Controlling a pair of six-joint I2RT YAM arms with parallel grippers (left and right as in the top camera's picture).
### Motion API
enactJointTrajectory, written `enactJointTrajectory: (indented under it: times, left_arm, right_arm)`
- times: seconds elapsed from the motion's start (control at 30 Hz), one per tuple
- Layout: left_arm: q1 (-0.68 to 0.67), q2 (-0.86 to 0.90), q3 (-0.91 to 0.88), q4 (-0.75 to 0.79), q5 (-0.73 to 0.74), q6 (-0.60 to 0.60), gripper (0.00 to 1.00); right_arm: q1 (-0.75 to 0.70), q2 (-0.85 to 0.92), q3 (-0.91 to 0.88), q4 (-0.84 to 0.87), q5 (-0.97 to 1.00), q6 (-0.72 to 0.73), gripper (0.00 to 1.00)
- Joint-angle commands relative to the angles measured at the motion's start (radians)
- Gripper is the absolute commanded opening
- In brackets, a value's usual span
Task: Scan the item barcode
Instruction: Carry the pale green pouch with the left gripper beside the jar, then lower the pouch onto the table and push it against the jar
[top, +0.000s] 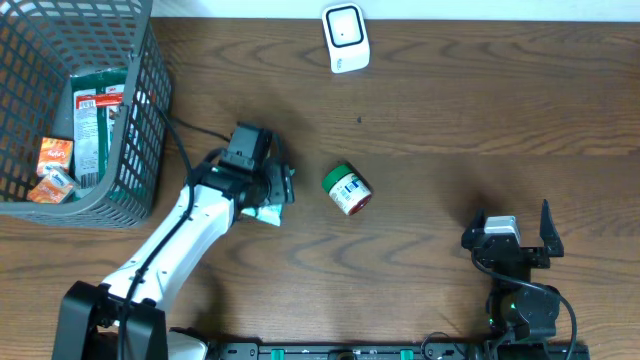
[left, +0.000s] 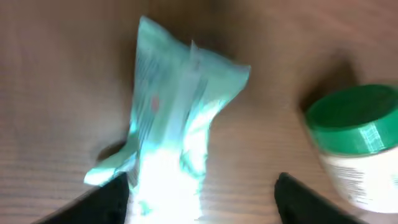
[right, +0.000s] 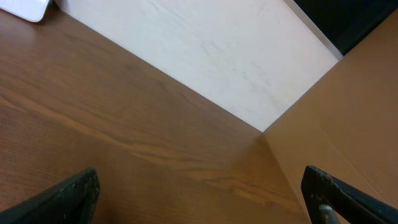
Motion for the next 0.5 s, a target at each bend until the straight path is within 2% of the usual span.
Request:
enactJointTrajectory:
  times: [0.0, 0.03, 0.17, 0.47]
  left_arm:
    - [0.002, -0.011, 0.049, 0.002, -0.009, 0.032, 0.19]
    - [0.002, -0.009, 0.049, 0.002, -0.010, 0.051, 0.08]
    - [0.011, 0.010, 0.048, 0.001, -0.010, 0.102, 0.07]
    - [0.040, 0.137, 0.048, 0.024, -0.044, 0.102, 0.08]
  right_arm:
    - [0.007, -0.003, 0.000, -0.004, 0.010, -0.007, 0.99]
    - [0.007, -0.003, 0.000, -0.004, 0.010, -0.007, 0.99]
    - [0.007, -0.003, 0.000, -0.004, 0.010, -0.007, 0.99]
    - [0.007, -0.003, 0.000, -0.004, 0.010, -0.007, 0.99]
